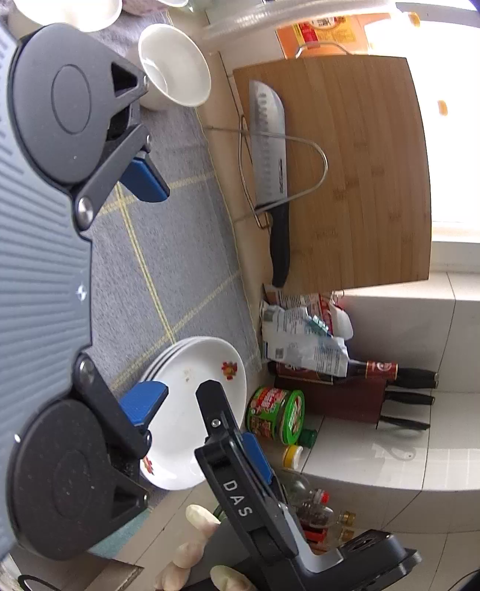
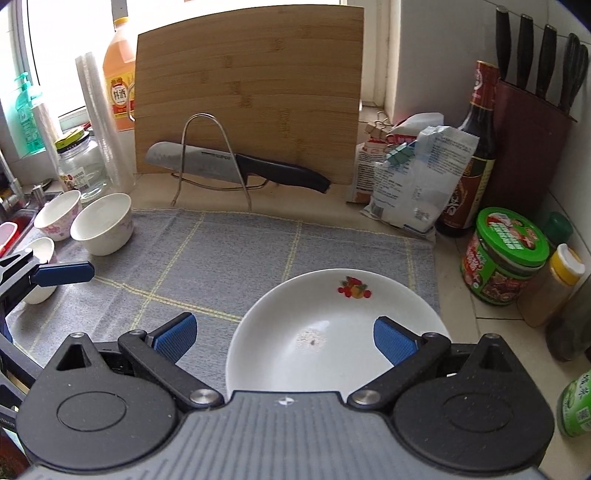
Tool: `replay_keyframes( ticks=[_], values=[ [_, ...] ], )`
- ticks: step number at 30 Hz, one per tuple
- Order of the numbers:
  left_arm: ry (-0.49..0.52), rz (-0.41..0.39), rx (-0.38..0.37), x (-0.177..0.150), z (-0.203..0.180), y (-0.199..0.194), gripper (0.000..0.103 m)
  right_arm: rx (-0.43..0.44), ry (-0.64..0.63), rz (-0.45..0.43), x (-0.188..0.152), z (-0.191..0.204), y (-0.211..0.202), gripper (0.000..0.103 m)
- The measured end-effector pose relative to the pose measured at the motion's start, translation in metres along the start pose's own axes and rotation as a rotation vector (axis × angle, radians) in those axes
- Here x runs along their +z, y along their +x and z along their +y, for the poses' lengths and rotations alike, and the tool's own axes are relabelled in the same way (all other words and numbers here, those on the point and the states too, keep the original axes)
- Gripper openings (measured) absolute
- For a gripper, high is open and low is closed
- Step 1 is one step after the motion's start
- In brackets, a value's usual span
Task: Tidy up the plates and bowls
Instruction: 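Open the right gripper and release the plate on the stack, then move the right gripper across the towel toward the white bowls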
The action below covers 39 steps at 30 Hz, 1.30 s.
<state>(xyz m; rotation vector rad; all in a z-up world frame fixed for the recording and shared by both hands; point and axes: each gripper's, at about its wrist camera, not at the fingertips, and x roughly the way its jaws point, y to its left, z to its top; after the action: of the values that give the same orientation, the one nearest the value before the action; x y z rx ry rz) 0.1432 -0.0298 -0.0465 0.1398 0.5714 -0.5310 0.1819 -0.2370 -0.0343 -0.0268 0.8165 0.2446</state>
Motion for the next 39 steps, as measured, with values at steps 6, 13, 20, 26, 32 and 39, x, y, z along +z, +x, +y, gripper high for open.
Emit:
replay_keyframes(
  ticks=[6, 13, 20, 26, 32, 39],
  values=[
    [-0.028, 0.033, 0.067, -0.021, 0.024, -0.021, 0.102, 0.064, -0.028, 0.016, 0.001, 0.029, 0.013, 0.103],
    [0.001, 0.053, 0.034, -0.05, 0.063, -0.05, 0.102, 0.055, -0.064, 0.041, -0.005, 0.085, 0.025, 0.103],
    [0.011, 0.072, 0.003, -0.081, 0.116, -0.09, 0.102, 0.049, -0.073, 0.065, -0.009, 0.157, 0.033, 0.103],
    [0.008, 0.075, 0.042, -0.101, 0.156, -0.114, 0.102, 0.064, -0.101, 0.091, -0.015, 0.213, 0.045, 0.103],
    [0.001, 0.087, 0.098, -0.113, 0.186, -0.123, 0.102, 0.091, -0.13, 0.112, -0.017, 0.251, 0.059, 0.103],
    [-0.013, 0.091, 0.137, -0.121, 0.21, -0.129, 0.102, 0.108, -0.164, 0.148, -0.019, 0.278, 0.079, 0.103]
  ],
)
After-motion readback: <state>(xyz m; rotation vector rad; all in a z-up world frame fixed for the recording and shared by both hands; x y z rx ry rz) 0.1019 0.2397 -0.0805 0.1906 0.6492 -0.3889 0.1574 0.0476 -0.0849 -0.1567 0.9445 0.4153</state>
